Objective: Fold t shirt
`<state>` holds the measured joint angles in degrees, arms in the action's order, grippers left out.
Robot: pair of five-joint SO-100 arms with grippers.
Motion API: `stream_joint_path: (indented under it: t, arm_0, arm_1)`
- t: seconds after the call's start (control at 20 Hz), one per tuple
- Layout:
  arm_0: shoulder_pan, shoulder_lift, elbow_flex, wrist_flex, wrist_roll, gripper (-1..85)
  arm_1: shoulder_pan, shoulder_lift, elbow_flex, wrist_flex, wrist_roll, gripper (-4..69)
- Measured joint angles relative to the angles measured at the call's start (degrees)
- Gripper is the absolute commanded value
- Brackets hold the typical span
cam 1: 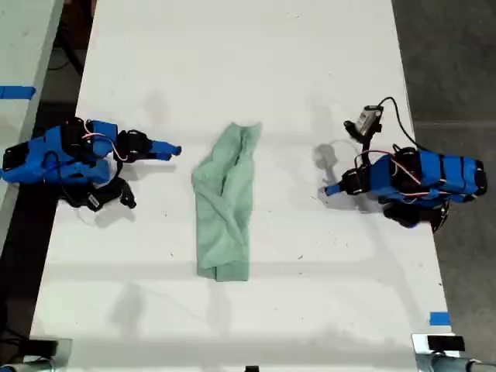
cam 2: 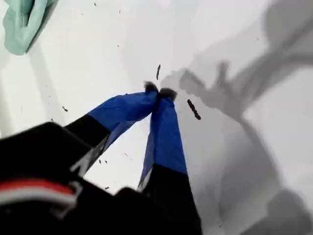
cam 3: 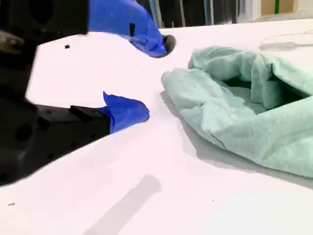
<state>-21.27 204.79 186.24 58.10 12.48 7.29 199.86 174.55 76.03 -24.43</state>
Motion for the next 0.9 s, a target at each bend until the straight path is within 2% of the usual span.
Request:
stream_joint_path:
  t: [0.1, 0.2, 0.35, 0.55, 0.65, 0.75, 0.9]
  arm_0:
    - [-0.2, 0.3, 0.0, -1.8, -2.5, -0.3]
    - [1.4, 0.2, -0.4, -3.0, -12.9, -0.3]
    - [2.2, -10.5, -10.3, -1.1, -16.6, -0.3]
    - [11.1, -52.0, -42.3, 7.4, -22.6, -0.3]
    - [15.2, -67.2, -54.2, 8.3, -26.7, -0.3]
    - [20.5, -74.3, -59.9, 5.5, -28.8, -0.3]
    - [28.1, -81.7, -65.0, -1.2, -30.3, -0.3]
  arm_1:
    - [-0.1, 0.0, 0.0, 1.4, 2.7, 0.6]
    - [-0.1, -0.6, -1.8, 5.9, 12.9, 0.6]
    - [-0.3, -15.7, -14.7, 7.3, 17.0, 0.6]
    - [-7.2, -51.4, -40.4, -1.4, 17.5, 0.6]
    - [-10.2, -66.6, -51.5, -6.6, 16.3, 0.6]
    - [-13.1, -81.5, -62.8, -9.7, 14.6, 0.8]
    - [-17.2, -103.4, -82.1, -10.5, 12.0, 1.1]
